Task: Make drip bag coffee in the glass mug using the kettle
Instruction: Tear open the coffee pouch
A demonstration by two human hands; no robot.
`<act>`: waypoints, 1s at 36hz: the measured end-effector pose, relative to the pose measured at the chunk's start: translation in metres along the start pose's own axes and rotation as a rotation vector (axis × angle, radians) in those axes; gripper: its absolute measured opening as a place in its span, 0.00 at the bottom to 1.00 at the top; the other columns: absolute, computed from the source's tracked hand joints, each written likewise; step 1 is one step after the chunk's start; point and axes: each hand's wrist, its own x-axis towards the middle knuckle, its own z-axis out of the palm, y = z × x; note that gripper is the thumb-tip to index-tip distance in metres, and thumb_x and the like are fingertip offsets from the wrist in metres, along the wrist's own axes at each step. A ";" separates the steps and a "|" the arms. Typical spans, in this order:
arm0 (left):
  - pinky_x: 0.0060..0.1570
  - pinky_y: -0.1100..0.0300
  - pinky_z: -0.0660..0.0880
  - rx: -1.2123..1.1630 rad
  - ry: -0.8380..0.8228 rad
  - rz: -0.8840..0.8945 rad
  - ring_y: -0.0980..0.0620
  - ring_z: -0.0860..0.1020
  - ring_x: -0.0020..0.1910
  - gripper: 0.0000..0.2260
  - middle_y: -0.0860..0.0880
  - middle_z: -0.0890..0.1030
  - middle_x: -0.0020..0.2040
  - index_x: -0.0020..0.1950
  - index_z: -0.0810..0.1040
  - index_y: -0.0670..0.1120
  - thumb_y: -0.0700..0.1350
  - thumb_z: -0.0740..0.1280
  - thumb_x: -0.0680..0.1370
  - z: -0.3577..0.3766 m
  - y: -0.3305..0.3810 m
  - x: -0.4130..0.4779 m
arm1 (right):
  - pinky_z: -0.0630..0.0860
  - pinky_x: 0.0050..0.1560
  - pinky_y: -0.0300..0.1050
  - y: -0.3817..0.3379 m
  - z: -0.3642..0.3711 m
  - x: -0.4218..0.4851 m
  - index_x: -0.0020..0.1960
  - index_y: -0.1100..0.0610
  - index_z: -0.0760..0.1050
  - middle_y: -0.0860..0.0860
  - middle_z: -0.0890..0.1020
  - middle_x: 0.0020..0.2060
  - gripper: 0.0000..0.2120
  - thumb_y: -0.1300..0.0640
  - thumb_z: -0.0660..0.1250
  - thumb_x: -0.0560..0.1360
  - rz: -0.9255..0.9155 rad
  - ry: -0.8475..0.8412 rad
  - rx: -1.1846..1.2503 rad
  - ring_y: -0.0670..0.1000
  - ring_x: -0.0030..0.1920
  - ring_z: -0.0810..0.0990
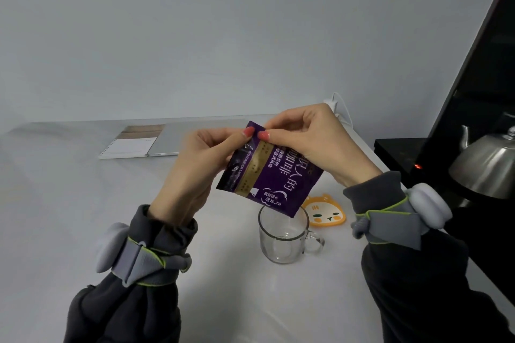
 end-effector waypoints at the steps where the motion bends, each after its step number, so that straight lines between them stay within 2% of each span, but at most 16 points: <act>1: 0.40 0.61 0.77 0.013 0.000 0.003 0.45 0.80 0.41 0.16 0.34 0.82 0.45 0.47 0.81 0.33 0.47 0.68 0.72 0.003 -0.001 -0.002 | 0.80 0.40 0.42 0.001 0.000 -0.001 0.43 0.57 0.82 0.54 0.85 0.36 0.02 0.60 0.73 0.70 0.004 -0.002 -0.016 0.50 0.36 0.84; 5: 0.33 0.64 0.73 0.085 0.047 0.048 0.52 0.77 0.32 0.18 0.42 0.82 0.33 0.40 0.80 0.33 0.50 0.70 0.71 0.012 -0.003 -0.005 | 0.82 0.45 0.48 0.006 0.000 -0.003 0.41 0.56 0.83 0.53 0.86 0.36 0.02 0.58 0.75 0.69 0.008 -0.003 -0.105 0.51 0.38 0.85; 8: 0.31 0.62 0.71 0.080 0.110 0.061 0.49 0.75 0.30 0.17 0.40 0.79 0.33 0.38 0.78 0.31 0.47 0.70 0.74 0.017 -0.006 -0.006 | 0.80 0.40 0.40 0.009 0.002 -0.006 0.40 0.56 0.82 0.52 0.85 0.36 0.02 0.58 0.74 0.69 -0.025 0.008 -0.124 0.48 0.36 0.84; 11: 0.28 0.65 0.70 0.008 0.121 0.024 0.52 0.74 0.26 0.14 0.44 0.78 0.28 0.35 0.78 0.36 0.44 0.68 0.75 0.022 -0.006 -0.007 | 0.77 0.37 0.35 0.011 0.006 -0.009 0.38 0.54 0.80 0.50 0.84 0.35 0.04 0.58 0.74 0.70 -0.083 0.049 -0.158 0.45 0.35 0.83; 14: 0.24 0.68 0.68 -0.070 0.111 -0.015 0.58 0.72 0.21 0.14 0.53 0.73 0.20 0.31 0.76 0.40 0.41 0.66 0.77 0.026 -0.007 -0.006 | 0.80 0.43 0.42 0.012 0.010 -0.010 0.40 0.57 0.80 0.49 0.83 0.36 0.04 0.57 0.72 0.72 -0.143 0.126 -0.258 0.47 0.37 0.82; 16: 0.24 0.70 0.67 -0.100 0.112 -0.031 0.60 0.69 0.19 0.15 0.55 0.70 0.18 0.31 0.74 0.40 0.40 0.64 0.78 0.029 -0.006 -0.006 | 0.79 0.44 0.44 0.013 0.014 -0.012 0.40 0.58 0.79 0.48 0.83 0.35 0.05 0.57 0.71 0.72 -0.196 0.169 -0.289 0.46 0.38 0.81; 19: 0.24 0.68 0.70 -0.114 0.092 -0.081 0.59 0.72 0.20 0.15 0.53 0.73 0.20 0.32 0.77 0.42 0.43 0.65 0.78 0.029 -0.004 -0.003 | 0.78 0.44 0.42 0.016 0.016 -0.011 0.40 0.59 0.79 0.48 0.82 0.35 0.05 0.58 0.70 0.73 -0.244 0.230 -0.304 0.45 0.38 0.80; 23: 0.29 0.63 0.75 0.074 0.018 -0.085 0.52 0.80 0.29 0.15 0.46 0.83 0.33 0.43 0.82 0.40 0.51 0.64 0.77 0.019 -0.005 0.004 | 0.79 0.43 0.39 0.022 0.010 -0.008 0.42 0.60 0.80 0.53 0.83 0.37 0.03 0.60 0.71 0.72 -0.121 0.255 -0.102 0.48 0.38 0.83; 25: 0.31 0.63 0.75 0.153 -0.013 -0.061 0.52 0.80 0.32 0.14 0.45 0.84 0.35 0.46 0.82 0.39 0.49 0.65 0.77 0.012 -0.008 0.005 | 0.78 0.41 0.39 0.025 0.005 -0.007 0.44 0.59 0.79 0.54 0.83 0.38 0.02 0.60 0.70 0.73 -0.060 0.270 -0.011 0.50 0.38 0.83; 28: 0.29 0.65 0.75 0.214 -0.019 -0.003 0.54 0.80 0.30 0.07 0.47 0.84 0.33 0.42 0.83 0.41 0.43 0.68 0.75 0.007 -0.010 0.004 | 0.78 0.38 0.43 0.028 0.002 -0.006 0.48 0.58 0.78 0.55 0.83 0.37 0.04 0.57 0.68 0.75 0.070 0.149 0.057 0.52 0.36 0.82; 30: 0.28 0.66 0.74 0.249 -0.009 0.029 0.56 0.80 0.29 0.05 0.48 0.84 0.32 0.41 0.83 0.43 0.41 0.69 0.75 0.010 -0.012 0.006 | 0.78 0.38 0.45 0.027 0.002 -0.003 0.48 0.58 0.78 0.55 0.84 0.38 0.09 0.52 0.68 0.75 0.106 0.080 0.021 0.53 0.36 0.83; 32: 0.28 0.67 0.73 0.320 -0.001 0.076 0.57 0.80 0.30 0.05 0.48 0.84 0.33 0.40 0.84 0.44 0.42 0.70 0.75 0.013 -0.013 0.009 | 0.78 0.38 0.46 0.025 0.004 0.002 0.44 0.58 0.77 0.54 0.84 0.37 0.11 0.49 0.67 0.75 0.071 0.052 -0.113 0.54 0.36 0.84; 34: 0.31 0.66 0.73 0.400 0.013 0.132 0.58 0.80 0.31 0.05 0.48 0.84 0.34 0.41 0.84 0.43 0.43 0.70 0.74 0.015 -0.014 0.012 | 0.76 0.40 0.45 0.023 0.006 0.008 0.42 0.59 0.76 0.54 0.83 0.37 0.11 0.51 0.66 0.76 0.018 0.068 -0.222 0.52 0.37 0.82; 36: 0.32 0.66 0.72 0.497 0.045 0.222 0.62 0.78 0.29 0.06 0.54 0.83 0.30 0.41 0.85 0.42 0.42 0.70 0.74 0.017 -0.014 0.017 | 0.73 0.41 0.43 0.022 0.009 0.012 0.40 0.61 0.75 0.56 0.81 0.36 0.11 0.54 0.66 0.76 -0.045 0.129 -0.290 0.52 0.38 0.80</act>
